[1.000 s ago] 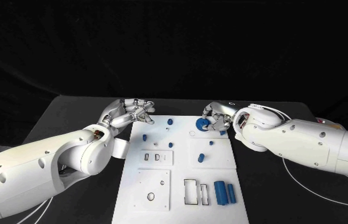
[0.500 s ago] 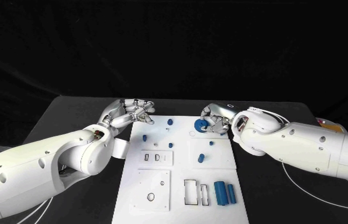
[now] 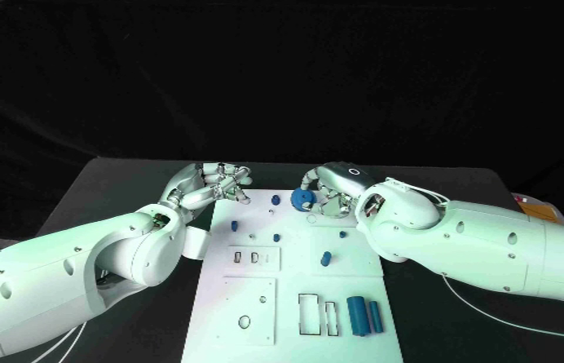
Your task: Assemble the parts on the task board
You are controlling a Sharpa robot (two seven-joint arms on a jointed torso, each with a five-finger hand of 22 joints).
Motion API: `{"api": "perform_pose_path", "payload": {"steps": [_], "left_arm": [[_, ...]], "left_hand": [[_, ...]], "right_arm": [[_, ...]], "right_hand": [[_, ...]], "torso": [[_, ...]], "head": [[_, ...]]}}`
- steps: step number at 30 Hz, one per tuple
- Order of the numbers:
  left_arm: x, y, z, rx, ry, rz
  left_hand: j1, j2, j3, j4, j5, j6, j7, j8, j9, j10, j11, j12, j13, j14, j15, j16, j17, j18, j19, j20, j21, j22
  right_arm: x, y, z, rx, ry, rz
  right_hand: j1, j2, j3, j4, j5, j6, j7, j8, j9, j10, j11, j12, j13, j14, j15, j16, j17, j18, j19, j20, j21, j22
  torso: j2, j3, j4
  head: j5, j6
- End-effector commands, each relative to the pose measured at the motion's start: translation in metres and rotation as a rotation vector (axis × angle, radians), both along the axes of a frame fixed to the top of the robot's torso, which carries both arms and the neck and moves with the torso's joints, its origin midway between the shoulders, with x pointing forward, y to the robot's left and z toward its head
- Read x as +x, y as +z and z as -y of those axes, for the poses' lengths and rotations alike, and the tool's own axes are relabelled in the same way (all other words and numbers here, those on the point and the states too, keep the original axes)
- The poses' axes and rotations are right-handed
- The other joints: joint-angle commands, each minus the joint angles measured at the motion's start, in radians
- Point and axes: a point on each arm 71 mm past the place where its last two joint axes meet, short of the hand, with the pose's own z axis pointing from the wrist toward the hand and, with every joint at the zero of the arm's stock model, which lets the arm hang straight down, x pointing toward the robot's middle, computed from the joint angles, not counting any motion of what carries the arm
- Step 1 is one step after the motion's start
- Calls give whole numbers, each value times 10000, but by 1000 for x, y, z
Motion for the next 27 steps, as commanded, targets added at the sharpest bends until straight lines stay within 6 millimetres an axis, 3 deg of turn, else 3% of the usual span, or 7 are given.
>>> {"api": "perform_pose_path", "payload": {"steps": [1,15,22,27], "left_arm": [[-1,1,3,-122,-201,33],[-1,2,4,-137,-231,39],[-1,2,5,-141,-239,41],[-1,2,4,-134,-228,36]], "left_hand": [[-92,-10,62,-24,-43,-90,-12,-29,9,-65,13,-18,16,-48,3,50,9,92,-86,-18,35,10],[-86,1,74,-29,-44,-97,-8,-28,16,-72,15,-16,23,-63,4,67,27,94,-99,-16,54,21],[-86,1,74,-29,-44,-97,-8,-28,16,-72,15,-16,23,-63,4,67,27,94,-99,-16,54,21],[-86,1,74,-29,-44,-97,-8,-28,16,-72,15,-16,23,-63,4,67,27,94,-99,-16,54,21]], "right_arm": [[-3,4,-11,-204,87,640],[-4,-10,-59,-306,710,658],[-3,-20,-70,-391,796,501],[-2,-26,-73,-470,800,379]], "right_hand": [[-39,4,67,12,7,297,-246,18,14,132,5,41,1381,941,-65,35,2140,-89,722,-62,49,2206],[-57,-13,96,18,-8,299,-247,-4,2,149,3,56,1401,942,-67,36,2143,-92,729,-66,55,2214],[-61,-20,106,17,-12,291,-245,-16,-3,150,4,56,1401,941,-68,35,2140,-89,723,-67,49,2207],[-74,-35,128,19,-23,275,-238,-42,-15,152,8,57,1402,941,-68,35,2139,-85,711,-69,37,2194]], "torso": [[9,-6,13],[31,3,17],[29,-2,21],[24,13,-2]], "head": [[18,-3],[77,-47],[86,-83],[109,-120]]}}
